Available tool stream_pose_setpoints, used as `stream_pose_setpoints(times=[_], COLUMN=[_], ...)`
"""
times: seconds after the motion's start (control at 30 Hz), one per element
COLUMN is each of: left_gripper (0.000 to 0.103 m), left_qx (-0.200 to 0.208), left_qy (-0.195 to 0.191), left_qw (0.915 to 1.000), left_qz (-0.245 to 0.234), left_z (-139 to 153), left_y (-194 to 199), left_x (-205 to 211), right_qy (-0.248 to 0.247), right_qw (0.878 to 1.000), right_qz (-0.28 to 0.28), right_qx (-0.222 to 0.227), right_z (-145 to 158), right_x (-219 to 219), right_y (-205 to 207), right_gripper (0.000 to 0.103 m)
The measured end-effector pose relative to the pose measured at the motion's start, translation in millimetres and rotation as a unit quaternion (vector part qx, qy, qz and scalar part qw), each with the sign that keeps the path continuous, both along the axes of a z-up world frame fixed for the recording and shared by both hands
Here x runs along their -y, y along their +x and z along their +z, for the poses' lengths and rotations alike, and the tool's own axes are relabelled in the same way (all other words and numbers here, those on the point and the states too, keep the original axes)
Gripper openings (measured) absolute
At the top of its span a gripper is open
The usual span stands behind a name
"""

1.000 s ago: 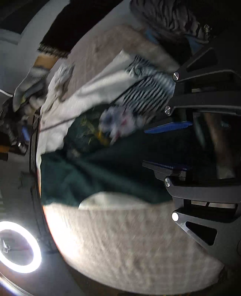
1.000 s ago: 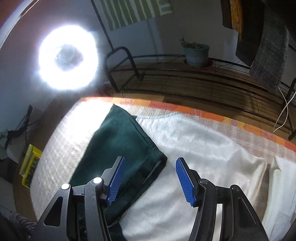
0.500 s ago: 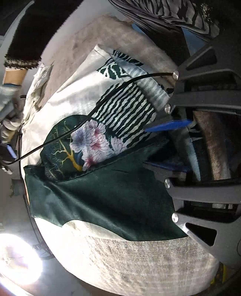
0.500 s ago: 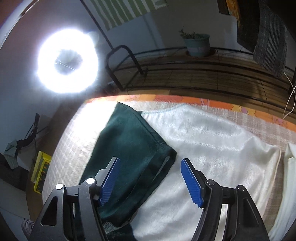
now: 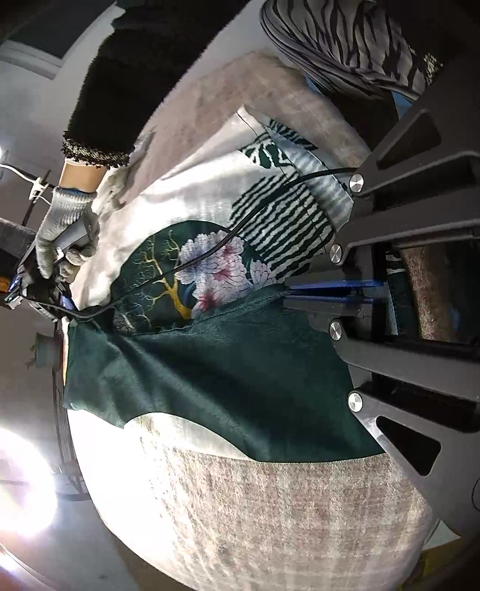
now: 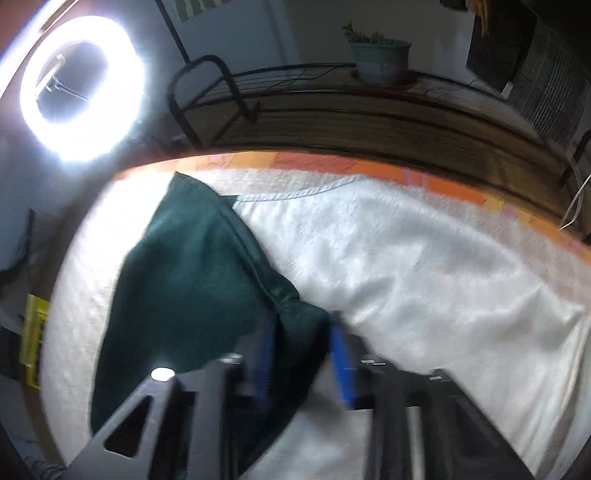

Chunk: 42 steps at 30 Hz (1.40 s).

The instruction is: Fold small clothes

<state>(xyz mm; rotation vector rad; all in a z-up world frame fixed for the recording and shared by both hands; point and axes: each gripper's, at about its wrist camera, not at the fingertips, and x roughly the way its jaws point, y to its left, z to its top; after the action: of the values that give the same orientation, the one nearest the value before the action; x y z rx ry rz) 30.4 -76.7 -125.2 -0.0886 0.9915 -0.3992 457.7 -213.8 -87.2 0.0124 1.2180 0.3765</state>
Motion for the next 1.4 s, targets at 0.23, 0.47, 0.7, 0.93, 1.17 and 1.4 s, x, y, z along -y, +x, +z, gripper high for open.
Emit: stream_pose_setpoints(times=[0.23,0.47,0.7,0.93,1.17,1.4], left_gripper=[0.000,0.000,0.000,0.000,0.000,0.000], left_qx=[0.015,0.040,0.056,0.077,0.080,0.065], left_qy=[-0.045,-0.091,-0.119,-0.106,-0.104,-0.086], left_qw=[0.9982,0.9883,0.9720,0.9652,0.9541,0.9715], left_qz=[0.036,0.115,0.195,0.226,0.269,0.211], left_z=[14.1,27.4,28.5,32.0,26.7,19.3], left_y=[-6.4,-19.1,-38.1,-47.8,-49.1,-44.1], left_x=[-35.5,-106.3,-165.1,-188.6,-214.1,-178.3], right_qy=[0.009,0.024,0.023,0.043,0.059,0.037], right_qw=[1.000,0.999,0.995,0.991,0.990,0.990], right_qz=[-0.006,0.006,0.094,0.121,0.123,0.134], right_qx=[0.003,0.021,0.040,0.036,0.040,0.022], right_z=[34.6,80.3,102.1,91.9,85.3,55.2], right_x=[-11.9,-91.7,-235.4,-293.5,-302.3,-309.9], right_y=[0.7,13.2,22.3,23.5,28.1,22.3], right_gripper=[0.002,0.002,0.002,0.002,0.002,0.002])
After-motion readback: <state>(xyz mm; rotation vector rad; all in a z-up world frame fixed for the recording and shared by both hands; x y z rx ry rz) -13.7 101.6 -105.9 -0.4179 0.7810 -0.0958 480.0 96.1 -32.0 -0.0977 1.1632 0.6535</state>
